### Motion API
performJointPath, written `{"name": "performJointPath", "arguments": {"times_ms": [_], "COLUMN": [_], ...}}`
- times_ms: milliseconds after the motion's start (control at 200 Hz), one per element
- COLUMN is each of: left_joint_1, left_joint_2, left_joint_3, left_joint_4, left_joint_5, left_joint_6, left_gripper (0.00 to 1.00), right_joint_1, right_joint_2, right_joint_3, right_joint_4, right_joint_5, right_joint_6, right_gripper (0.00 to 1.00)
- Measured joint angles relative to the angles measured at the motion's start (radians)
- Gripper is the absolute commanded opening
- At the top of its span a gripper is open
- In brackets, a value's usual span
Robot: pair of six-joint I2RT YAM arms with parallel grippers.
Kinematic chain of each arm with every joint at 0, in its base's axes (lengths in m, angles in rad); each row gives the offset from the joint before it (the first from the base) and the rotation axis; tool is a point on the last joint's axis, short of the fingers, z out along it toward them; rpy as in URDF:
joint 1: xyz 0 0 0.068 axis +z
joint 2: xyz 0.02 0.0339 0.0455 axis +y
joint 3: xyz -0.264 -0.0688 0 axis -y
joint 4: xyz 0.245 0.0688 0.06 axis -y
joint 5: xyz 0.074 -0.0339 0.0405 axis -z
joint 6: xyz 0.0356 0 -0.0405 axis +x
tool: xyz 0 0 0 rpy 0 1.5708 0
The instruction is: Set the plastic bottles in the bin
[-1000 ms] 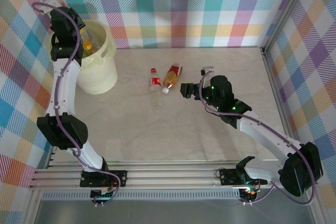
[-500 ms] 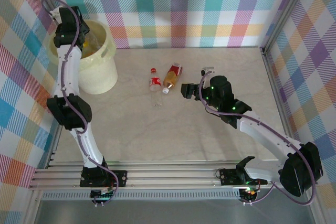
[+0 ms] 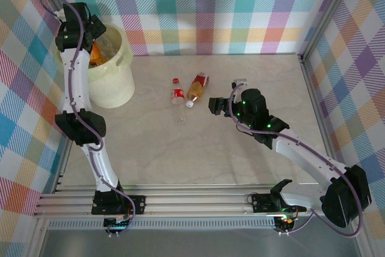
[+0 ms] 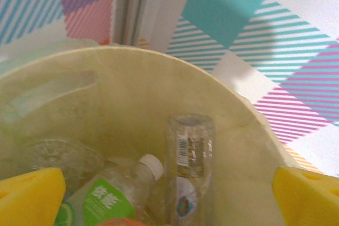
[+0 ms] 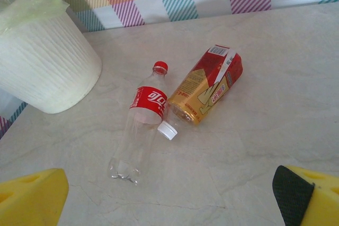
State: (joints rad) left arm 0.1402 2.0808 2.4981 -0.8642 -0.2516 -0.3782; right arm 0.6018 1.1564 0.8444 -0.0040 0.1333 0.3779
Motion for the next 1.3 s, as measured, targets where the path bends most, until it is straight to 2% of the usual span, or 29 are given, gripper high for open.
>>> {"name": "performJointPath", "arguments": {"times_ms": [130, 185, 390, 720, 880, 1050, 1300], "left_joint_1": [-0.003, -0.008, -0.008, -0.01, -0.02, -0.021, -0.02], "left_joint_2": [-0.055, -0.098, -0.196, -0.133, -0.19, -0.333, -0.351], "left_joint_3": [-0.068, -0.126, -0.259, -0.283, -0.46, -0.695, -0.734], "left_joint_4": [0.017, 0.034, 0.061, 0.125, 0.269, 0.439, 0.479], "left_joint_5": [0.085, 0.103, 0.095, 0.092, 0.113, 0.127, 0.129], "left_joint_6": [0.0, -0.002, -0.018, -0.04, -0.026, 0.007, 0.069], "left_gripper": [1.0, 0.97, 0.75, 0.41, 0.4, 0.52, 0.53], "right_joint_1": [0.0, 0.0, 0.0, 0.0, 0.0, 0.0, 0.0], "right_joint_2": [0.0, 0.0, 0.0, -0.002, -0.002, -0.002, 0.014], "right_joint_3": [-0.002, -0.002, -0.014, -0.016, -0.024, -0.024, -0.024], "right_joint_4": [-0.002, -0.005, -0.015, -0.019, -0.02, -0.02, -0.02], "right_joint_5": [0.009, 0.012, 0.016, 0.031, 0.037, 0.039, 0.038], "right_joint_6": [0.003, 0.004, 0.006, 0.018, 0.029, 0.029, 0.033], "right_gripper": [1.0, 1.0, 1.0, 1.0, 1.0, 1.0, 1.0]}}
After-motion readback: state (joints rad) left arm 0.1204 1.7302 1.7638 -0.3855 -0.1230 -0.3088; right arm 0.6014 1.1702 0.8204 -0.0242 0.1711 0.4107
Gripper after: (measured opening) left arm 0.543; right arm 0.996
